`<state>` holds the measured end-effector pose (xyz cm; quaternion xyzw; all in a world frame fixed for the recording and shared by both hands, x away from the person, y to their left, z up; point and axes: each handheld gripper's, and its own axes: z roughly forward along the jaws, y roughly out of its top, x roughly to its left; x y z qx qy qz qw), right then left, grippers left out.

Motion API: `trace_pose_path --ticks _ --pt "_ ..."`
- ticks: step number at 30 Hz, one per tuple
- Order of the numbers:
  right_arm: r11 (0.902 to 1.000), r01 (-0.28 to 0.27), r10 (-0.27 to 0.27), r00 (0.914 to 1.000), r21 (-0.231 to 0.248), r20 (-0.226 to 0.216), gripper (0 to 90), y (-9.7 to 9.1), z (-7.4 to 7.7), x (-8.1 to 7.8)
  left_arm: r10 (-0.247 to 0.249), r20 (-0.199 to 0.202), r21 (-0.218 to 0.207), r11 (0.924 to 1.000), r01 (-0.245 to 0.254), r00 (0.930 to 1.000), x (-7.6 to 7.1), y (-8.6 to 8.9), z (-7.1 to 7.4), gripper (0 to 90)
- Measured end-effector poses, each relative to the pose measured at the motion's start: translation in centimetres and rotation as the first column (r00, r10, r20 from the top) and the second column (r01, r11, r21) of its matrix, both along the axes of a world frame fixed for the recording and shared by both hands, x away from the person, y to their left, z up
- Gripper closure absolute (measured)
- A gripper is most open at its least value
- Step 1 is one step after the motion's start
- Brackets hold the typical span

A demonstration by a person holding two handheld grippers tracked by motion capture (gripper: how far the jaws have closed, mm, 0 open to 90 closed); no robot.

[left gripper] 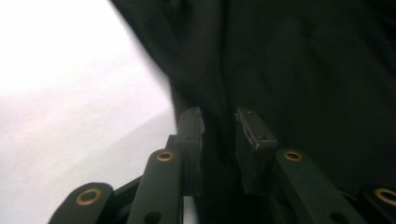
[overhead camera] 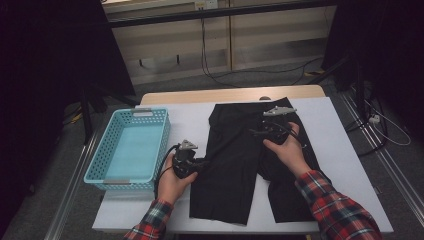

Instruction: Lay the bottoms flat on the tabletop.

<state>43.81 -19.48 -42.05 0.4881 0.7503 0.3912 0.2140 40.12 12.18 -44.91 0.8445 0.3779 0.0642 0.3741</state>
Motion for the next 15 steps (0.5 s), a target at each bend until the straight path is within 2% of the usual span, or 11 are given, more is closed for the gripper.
trace_pose_path --ticks 2,3,5,7,8,9,11,12,13,14,15 --pt "1.0 0.0 0.0 1.0 0.002 0.005 30.7 -0.1 0.0 -0.2 0.005 -0.009 -0.006 1.0 -0.005 0.9999 0.3 -0.1 0.0 80.0" --pt "1.0 0.003 -0.003 0.9999 0.003 0.011 30.7 -0.1 0.1 -0.3 0.016 -0.017 -0.013 0.9998 -0.016 0.9997 0.6 -0.2 0.0 89.1" --pt "1.0 0.003 -0.003 1.0 0.007 0.007 30.5 -0.2 0.1 -0.4 0.021 -0.019 -0.022 0.9995 -0.021 0.9996 0.8 -0.1 0.2 89.3" --pt "1.0 -0.001 0.0 1.0 0.004 0.008 29.9 -0.1 0.1 -0.5 0.046 -0.001 -0.033 0.9984 -0.046 0.9989 1.2 0.1 0.5 89.5" --pt "1.0 -0.005 0.005 0.9999 0.004 0.009 29.8 -0.1 0.0 -0.6 0.064 -0.006 -0.058 0.9962 -0.065 0.9979 1.3 0.4 0.8 89.5" --pt "0.9999 -0.009 0.009 0.9999 0.007 0.006 29.6 -0.1 0.0 -0.8 0.087 -0.005 -0.059 0.9944 -0.087 0.9962 1.5 0.9 1.0 89.4" --pt "0.9999 -0.013 0.013 0.9999 0.007 0.007 29.5 -0.1 -0.1 -0.9 0.1 -0.011 -0.065 0.9928 -0.1 0.9949 1.5 1.1 0.9 89.4" --pt "0.9999 -0.013 0.013 0.9999 0.008 -0.001 28.7 -0.1 -0.2 -0.9 0.111 -0.021 -0.066 0.9915 -0.112 0.9936 1.5 1.2 0.8 88.3" --pt "0.9999 -0.015 0.015 0.9999 0.004 -0.002 28.0 -0.1 -0.3 -1.0 0.114 -0.022 -0.053 0.9919 -0.115 0.9933 1.5 1.4 0.6 81.9" --pt "0.9998 -0.017 0.018 0.9997 0.011 -0.016 27.0 -0.2 -0.6 -1.0 0.132 -0.001 -0.035 0.9907 -0.131 0.9913 1.4 1.4 0.3 70.7" --pt "0.9998 -0.017 0.017 0.9998 0.011 -0.013 26.9 -0.2 -0.7 -1.0 0.13 -0.004 -0.024 0.9912 -0.13 0.9915 1.3 1.5 0.4 65.0"
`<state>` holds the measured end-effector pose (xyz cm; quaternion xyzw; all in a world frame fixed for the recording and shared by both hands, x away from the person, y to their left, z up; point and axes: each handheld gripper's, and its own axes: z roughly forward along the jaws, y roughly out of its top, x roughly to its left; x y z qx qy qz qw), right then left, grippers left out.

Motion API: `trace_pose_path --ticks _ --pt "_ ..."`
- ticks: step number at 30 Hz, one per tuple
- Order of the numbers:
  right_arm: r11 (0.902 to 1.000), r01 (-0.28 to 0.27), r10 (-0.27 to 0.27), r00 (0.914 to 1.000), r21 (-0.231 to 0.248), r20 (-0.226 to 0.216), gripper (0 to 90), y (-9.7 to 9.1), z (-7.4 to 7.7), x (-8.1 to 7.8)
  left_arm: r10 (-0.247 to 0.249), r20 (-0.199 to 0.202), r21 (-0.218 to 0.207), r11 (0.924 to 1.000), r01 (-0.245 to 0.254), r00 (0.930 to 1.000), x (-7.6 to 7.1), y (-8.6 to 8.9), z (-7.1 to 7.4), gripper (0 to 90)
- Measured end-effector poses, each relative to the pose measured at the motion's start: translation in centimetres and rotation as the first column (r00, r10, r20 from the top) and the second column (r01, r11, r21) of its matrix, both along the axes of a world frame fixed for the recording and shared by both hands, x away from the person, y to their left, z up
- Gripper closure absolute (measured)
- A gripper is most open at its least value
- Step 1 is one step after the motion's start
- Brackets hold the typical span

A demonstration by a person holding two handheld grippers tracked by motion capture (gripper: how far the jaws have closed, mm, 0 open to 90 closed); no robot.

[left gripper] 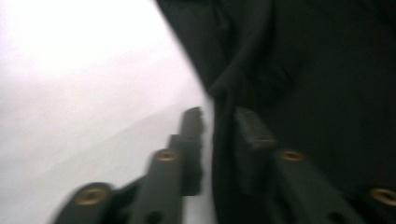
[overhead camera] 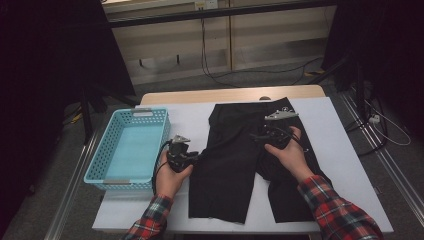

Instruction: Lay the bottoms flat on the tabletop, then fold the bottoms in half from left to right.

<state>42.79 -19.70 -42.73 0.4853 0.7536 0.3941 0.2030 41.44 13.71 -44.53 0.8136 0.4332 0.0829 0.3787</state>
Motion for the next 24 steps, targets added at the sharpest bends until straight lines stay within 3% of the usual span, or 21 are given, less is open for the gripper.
trace_pose_path --ticks 2,3,4,8,18,21,24 --pt "1.0 0.0 0.0 1.0 0.001 -0.002 26.9 0.0 -0.1 -0.1 0.014 0.003 -0.015 0.9998 -0.014 0.9999 -0.2 0.0 0.0 50.5" --pt "1.0 0.0 0.0 1.0 0.006 -0.009 26.4 -0.1 -0.2 -0.1 0.006 0.012 -0.001 1.0 -0.006 0.9999 -0.4 0.1 0.1 50.5" --pt "1.0 -0.001 0.001 0.9999 0.005 -0.01 25.4 -0.1 -0.2 -0.1 -0.01 0.014 -0.008 0.9999 0.01 0.9999 -0.8 0.1 0.3 43.5" --pt "1.0 -0.006 0.006 1.0 0.0 -0.002 24.6 0.1 -0.1 -0.4 -0.03 0.008 -0.021 0.9993 0.031 0.9995 -1.6 0.2 0.6 32.2" --pt "0.9999 -0.017 0.017 0.9998 -0.004 0.01 22.3 0.4 0.3 -0.7 -0.064 0.007 -0.011 0.9979 0.064 0.998 -2.3 0.7 0.5 19.6" --pt "0.9999 -0.017 0.017 0.9998 -0.002 0.014 22.3 0.5 0.2 -0.6 -0.07 0.01 -0.026 0.9972 0.07 0.9975 -2.5 0.8 0.6 16.0" --pt "0.9999 -0.016 0.016 0.9998 -0.004 0.012 21.8 0.6 0.1 -0.5 -0.086 -0.005 -0.018 0.9961 0.086 0.9962 -2.8 0.9 0.4 13.9"
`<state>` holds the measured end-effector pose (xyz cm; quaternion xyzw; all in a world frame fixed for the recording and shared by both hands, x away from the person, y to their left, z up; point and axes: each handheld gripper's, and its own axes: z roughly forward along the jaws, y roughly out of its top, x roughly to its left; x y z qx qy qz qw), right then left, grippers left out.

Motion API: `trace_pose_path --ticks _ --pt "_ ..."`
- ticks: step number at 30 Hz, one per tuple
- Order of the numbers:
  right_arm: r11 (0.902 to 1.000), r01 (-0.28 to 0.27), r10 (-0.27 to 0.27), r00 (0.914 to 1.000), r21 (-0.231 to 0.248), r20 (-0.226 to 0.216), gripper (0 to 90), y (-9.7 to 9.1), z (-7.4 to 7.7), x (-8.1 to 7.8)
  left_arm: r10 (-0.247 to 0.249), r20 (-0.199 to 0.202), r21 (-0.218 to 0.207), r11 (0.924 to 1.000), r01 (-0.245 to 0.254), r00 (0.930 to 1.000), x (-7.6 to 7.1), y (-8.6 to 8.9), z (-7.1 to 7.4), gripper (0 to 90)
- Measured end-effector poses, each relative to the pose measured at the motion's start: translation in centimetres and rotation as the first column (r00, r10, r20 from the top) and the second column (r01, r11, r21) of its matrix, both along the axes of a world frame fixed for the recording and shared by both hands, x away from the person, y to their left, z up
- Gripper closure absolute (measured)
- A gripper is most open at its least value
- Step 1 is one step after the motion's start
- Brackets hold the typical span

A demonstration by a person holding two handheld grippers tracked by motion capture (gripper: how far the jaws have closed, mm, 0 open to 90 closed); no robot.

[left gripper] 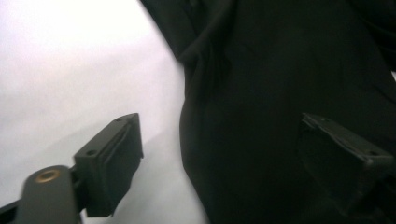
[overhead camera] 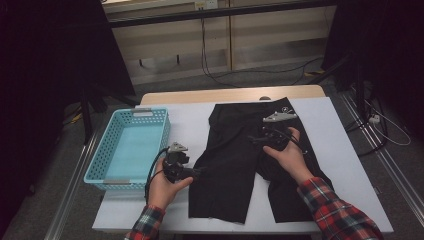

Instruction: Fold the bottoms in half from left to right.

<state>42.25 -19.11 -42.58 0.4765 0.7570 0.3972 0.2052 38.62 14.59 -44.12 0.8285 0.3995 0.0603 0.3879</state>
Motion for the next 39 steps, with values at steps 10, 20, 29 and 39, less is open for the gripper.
trace_pose_path --ticks 10,20,29,39 --pt "0.9999 -0.011 0.011 0.9999 0.0 0.012 21.5 0.5 0.0 0.1 -0.029 0.049 0.126 0.9917 0.023 0.9984 -1.6 -0.3 -0.7 30.0" --pt "0.9998 -0.018 0.018 0.9995 0.005 0.026 21.2 0.8 0.4 0.2 -0.027 0.004 0.145 0.9891 0.026 0.9996 -2.6 -1.4 -0.1 69.8" --pt "0.9991 -0.034 0.034 0.9993 0.023 0.018 19.0 1.6 0.2 0.4 -0.056 -0.069 0.019 0.9981 0.058 0.996 -2.6 -1.7 0.7 87.3" --pt "0.9966 -0.05 0.05 0.9988 0.066 -0.001 16.2 2.6 -0.1 0.9 -0.11 -0.04 -0.084 0.9908 0.106 0.9931 -3.1 -3.5 2.1 87.6"
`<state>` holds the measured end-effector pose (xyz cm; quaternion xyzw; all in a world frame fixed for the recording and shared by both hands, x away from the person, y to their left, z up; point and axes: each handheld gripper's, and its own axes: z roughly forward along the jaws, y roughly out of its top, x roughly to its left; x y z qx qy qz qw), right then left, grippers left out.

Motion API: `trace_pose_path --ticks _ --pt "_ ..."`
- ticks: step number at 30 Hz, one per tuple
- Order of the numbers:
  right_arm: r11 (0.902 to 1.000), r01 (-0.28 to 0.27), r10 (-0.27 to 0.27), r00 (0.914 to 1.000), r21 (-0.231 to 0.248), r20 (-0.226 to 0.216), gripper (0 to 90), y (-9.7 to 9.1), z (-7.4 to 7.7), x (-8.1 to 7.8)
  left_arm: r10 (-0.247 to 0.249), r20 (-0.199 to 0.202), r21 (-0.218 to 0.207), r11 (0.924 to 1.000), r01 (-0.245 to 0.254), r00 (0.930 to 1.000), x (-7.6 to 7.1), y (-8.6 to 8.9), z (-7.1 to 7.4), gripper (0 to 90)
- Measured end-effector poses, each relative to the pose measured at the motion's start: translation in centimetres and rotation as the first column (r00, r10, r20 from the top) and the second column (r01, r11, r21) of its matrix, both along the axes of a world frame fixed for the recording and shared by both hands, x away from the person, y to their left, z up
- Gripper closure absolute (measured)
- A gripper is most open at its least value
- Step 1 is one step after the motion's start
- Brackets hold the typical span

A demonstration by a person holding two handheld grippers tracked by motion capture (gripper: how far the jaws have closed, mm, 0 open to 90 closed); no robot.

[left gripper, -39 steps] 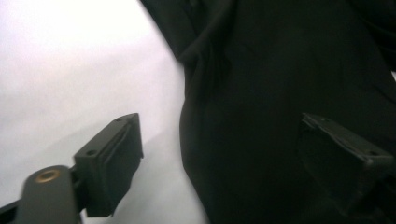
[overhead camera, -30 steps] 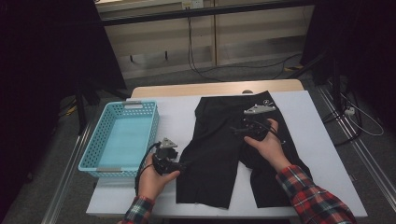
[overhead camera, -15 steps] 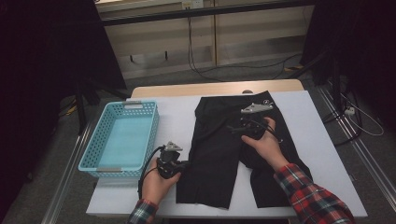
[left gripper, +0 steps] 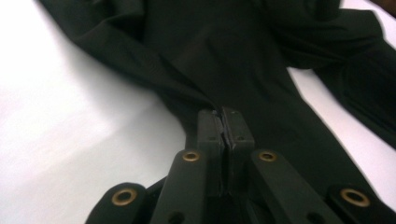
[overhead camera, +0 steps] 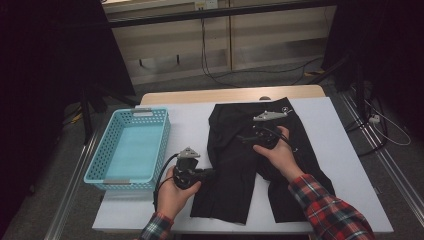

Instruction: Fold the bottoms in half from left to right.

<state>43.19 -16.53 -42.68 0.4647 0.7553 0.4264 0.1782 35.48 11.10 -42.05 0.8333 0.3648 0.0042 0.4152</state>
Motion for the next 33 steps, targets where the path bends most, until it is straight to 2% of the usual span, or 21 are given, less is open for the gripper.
trace_pose_path --ticks 5,13,17,21,25,28,33 --pt "0.9995 -0.021 0.021 0.9998 0.023 -0.006 15.1 1.4 -0.1 0.5 -0.02 0.012 -0.041 0.9989 0.021 0.9997 -0.2 -0.6 0.3 87.7" --pt "0.9972 -0.056 0.057 0.9983 0.05 -0.016 13.2 3.8 -0.4 1.2 -0.045 0.043 -0.053 0.9975 0.047 0.9981 -0.6 -1.6 0.7 87.7" --pt "0.9957 -0.076 0.077 0.9969 0.053 -0.015 13.4 5.1 -1.2 1.7 -0.042 0.049 -0.057 0.9973 0.045 0.9979 -0.5 -1.6 0.6 87.7" --pt "0.9941 -0.09 0.094 0.9936 0.06 -0.062 11.3 6.4 -2.2 2.3 -0.043 0.054 -0.063 0.9969 0.047 0.9976 -0.5 -1.6 0.7 87.7" --pt "0.9932 -0.115 0.116 0.9885 0.014 -0.096 12.7 7.5 -2.8 2.8 -0.04 0.054 -0.063 0.9971 0.043 0.9978 -0.4 -1.5 0.8 87.6" --pt "0.9914 -0.129 0.126 0.9865 -0.022 -0.105 16.5 8.2 -3.1 3.0 -0.037 0.053 -0.063 0.9972 0.041 0.9979 -0.3 -1.4 0.7 87.6" --pt "0.9894 -0.142 0.138 0.9843 -0.03 -0.11 21.9 8.8 -3.3 3.3 -0.031 0.049 -0.065 0.9973 0.034 0.9983 -0.3 -1.3 0.5 87.6"
